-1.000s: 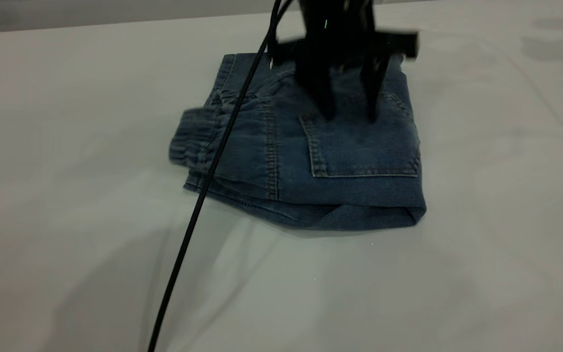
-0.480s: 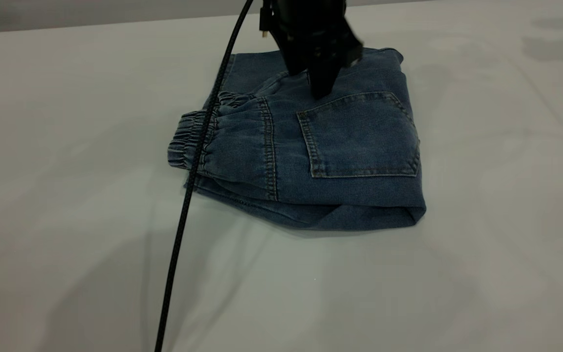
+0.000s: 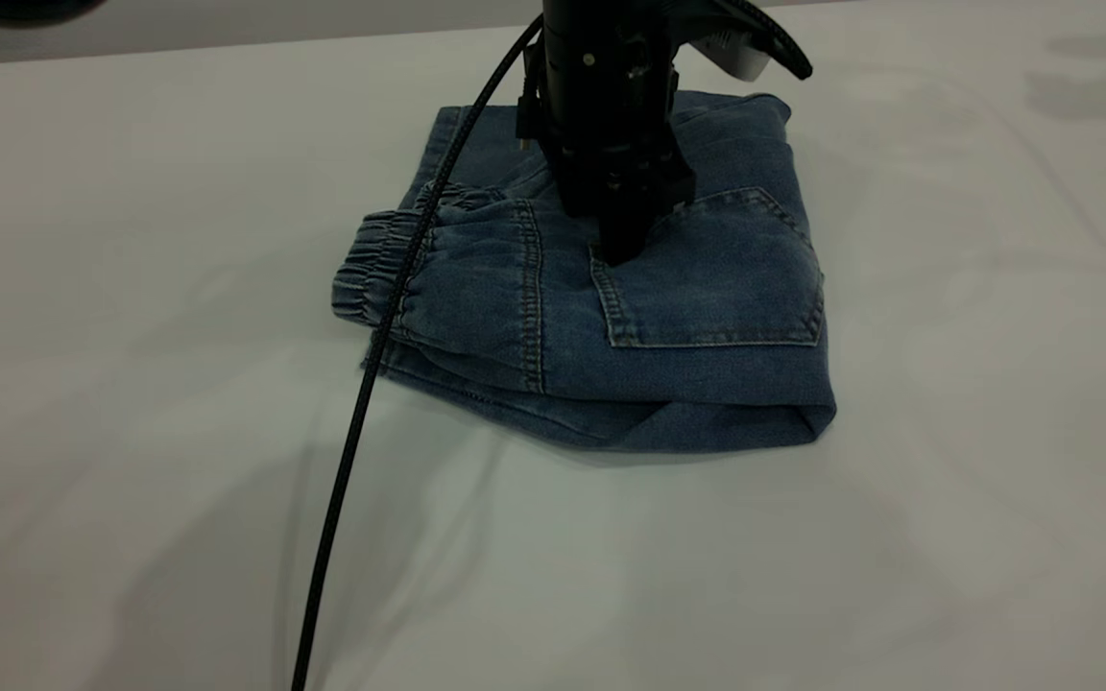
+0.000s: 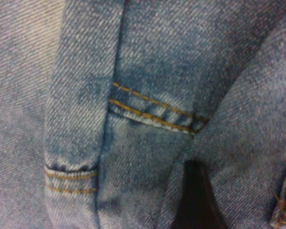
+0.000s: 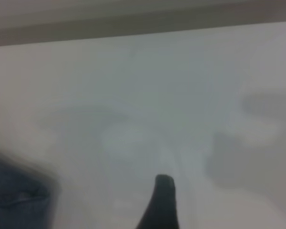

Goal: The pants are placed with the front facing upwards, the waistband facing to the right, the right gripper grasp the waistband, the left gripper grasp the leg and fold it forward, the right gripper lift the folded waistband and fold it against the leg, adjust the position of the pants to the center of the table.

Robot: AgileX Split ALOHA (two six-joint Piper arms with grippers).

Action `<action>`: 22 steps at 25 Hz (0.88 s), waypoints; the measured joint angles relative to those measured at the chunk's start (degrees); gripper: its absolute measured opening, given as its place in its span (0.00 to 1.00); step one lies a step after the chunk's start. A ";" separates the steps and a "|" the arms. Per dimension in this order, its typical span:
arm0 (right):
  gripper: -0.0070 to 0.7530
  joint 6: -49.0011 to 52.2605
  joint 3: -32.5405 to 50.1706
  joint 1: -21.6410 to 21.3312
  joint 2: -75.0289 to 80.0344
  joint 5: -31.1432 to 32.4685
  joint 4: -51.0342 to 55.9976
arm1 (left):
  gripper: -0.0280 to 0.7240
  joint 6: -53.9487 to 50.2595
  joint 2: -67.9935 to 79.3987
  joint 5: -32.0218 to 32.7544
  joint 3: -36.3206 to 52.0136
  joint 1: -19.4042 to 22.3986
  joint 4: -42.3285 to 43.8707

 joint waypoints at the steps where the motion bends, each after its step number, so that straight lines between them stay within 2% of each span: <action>1: 0.78 0.00 0.00 0.00 0.00 0.00 0.00 | 0.61 0.00 0.34 0.01 -0.05 0.00 0.00; 9: 0.78 0.00 0.00 0.00 0.00 0.00 0.00 | 0.61 -3.90 1.52 0.15 -0.22 0.06 -1.92; 22: 0.78 0.00 0.00 0.00 0.00 0.00 0.28 | 0.61 -31.81 1.73 0.64 -0.06 -0.03 -2.82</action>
